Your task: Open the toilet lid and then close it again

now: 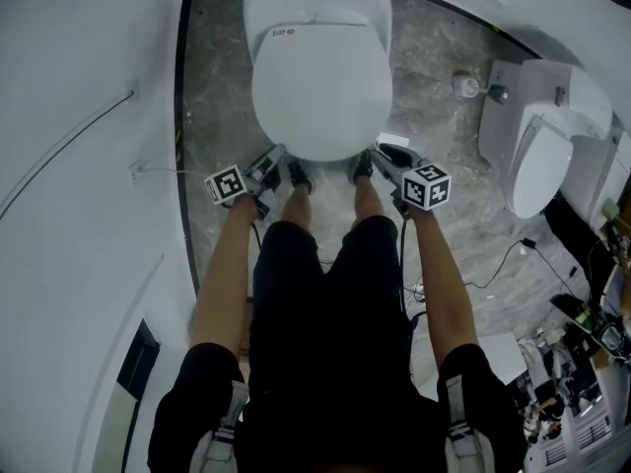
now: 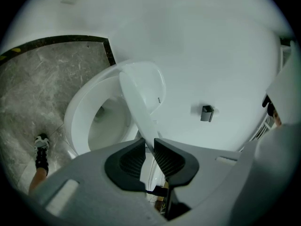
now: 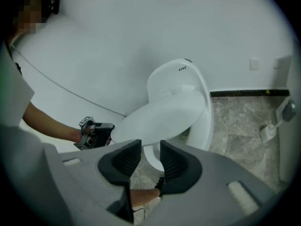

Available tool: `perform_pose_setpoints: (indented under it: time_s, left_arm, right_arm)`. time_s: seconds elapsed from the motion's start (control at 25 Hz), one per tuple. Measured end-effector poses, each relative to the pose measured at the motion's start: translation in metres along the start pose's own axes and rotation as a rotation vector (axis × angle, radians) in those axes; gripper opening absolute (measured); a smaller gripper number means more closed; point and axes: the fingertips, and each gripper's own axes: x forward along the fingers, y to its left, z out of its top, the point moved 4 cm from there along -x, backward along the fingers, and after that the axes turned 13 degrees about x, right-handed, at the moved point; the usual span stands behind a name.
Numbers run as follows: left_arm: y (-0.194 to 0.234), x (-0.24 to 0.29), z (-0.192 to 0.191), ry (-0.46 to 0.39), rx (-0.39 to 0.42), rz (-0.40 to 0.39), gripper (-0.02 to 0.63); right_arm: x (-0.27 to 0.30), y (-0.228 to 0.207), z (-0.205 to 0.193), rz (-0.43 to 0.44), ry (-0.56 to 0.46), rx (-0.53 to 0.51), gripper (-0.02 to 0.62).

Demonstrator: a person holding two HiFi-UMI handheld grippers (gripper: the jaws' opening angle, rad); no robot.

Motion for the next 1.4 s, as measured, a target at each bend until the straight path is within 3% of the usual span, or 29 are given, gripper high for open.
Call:
perform_pose_setpoints:
  time_s: [0.16,0.44,0.56,0.68,0.8,0.92,1.08,1.24,1.4]
  left_arm:
    - [-0.016,0.005,0.003,-0.048,-0.062,-0.052,0.058]
    - [-0.020,0.004,0.008,-0.027,-0.043,-0.047,0.058]
    - [-0.017,0.000,0.011,-0.002,0.025,-0.007,0.059]
    - [-0.026,0.004,0.010,-0.029,-0.048,-0.059,0.060]
    - [-0.019,0.001,0.012,-0.003,0.012,-0.019,0.060]
    - [-0.026,0.003,0.014,-0.009,-0.001,-0.046,0.060]
    - [-0.021,-0.001,0.017,0.019,0.049,-0.003,0.060]
    - [-0.034,0.003,0.019,-0.002,0.000,-0.080,0.061]
    - [-0.032,-0.002,0.025,0.019,0.051,-0.049,0.062]
  right_arm:
    - [-0.006,0.016,0.006,-0.067,-0.006,-0.173,0.135]
    - [0.004,0.039,-0.001,-0.192,0.051,-0.496,0.176]
    - [0.004,0.043,-0.005,-0.262,0.071,-0.576,0.228]
    - [0.006,0.050,-0.008,-0.317,0.072,-0.660,0.238]
    - [0.011,0.055,-0.011,-0.362,0.087,-0.773,0.238]
    - [0.017,0.058,-0.015,-0.405,0.120,-0.895,0.238]
    - [0.027,0.062,-0.016,-0.425,0.130,-0.937,0.238]
    - [0.035,0.071,-0.010,-0.442,0.111,-0.981,0.226]
    - [0.037,0.080,-0.001,-0.446,0.086,-0.992,0.191]
